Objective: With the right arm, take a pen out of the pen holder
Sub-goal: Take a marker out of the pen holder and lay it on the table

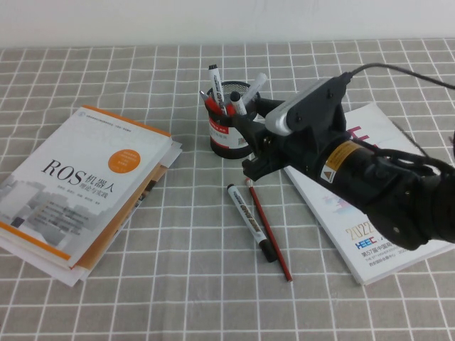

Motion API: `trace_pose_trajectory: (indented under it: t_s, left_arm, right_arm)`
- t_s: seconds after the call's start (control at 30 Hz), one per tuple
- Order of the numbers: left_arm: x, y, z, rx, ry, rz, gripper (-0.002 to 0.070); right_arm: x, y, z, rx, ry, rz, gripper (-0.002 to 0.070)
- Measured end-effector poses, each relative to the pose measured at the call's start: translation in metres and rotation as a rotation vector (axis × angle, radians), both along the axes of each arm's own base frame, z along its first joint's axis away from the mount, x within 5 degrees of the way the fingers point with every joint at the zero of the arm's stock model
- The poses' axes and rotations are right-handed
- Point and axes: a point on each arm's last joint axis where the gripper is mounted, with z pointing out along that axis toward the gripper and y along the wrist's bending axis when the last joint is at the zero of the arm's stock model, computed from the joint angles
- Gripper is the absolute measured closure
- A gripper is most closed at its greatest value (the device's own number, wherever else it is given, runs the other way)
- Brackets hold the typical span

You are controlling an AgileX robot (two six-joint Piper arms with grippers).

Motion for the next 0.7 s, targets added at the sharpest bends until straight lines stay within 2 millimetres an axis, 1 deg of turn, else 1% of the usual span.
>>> trace_pose_trajectory:
  t_s: [0.1, 0.2, 0.5, 0.7]
  left_arm:
    - [0.000, 0.000, 0.000, 0.000, 0.000, 0.000, 0.0678]
    - [0.000, 0.000, 0.000, 0.000, 0.000, 0.000, 0.0678]
    - [0.000, 0.000, 0.000, 0.000, 0.000, 0.000, 0.0678]
    - [0.000, 0.000, 0.000, 0.000, 0.000, 0.000, 0.0678]
  right_arm:
    - [0.005, 0.000, -0.009, 0.011, -0.005, -0.032, 0.0379]
    - [0.008, 0.001, -0.014, 0.016, -0.032, -0.042, 0.0377]
    - [0.022, 0.011, -0.009, 0.044, -0.092, -0.038, 0.0365]
    - [0.035, 0.019, -0.016, 0.042, -0.095, -0.040, 0.0333]
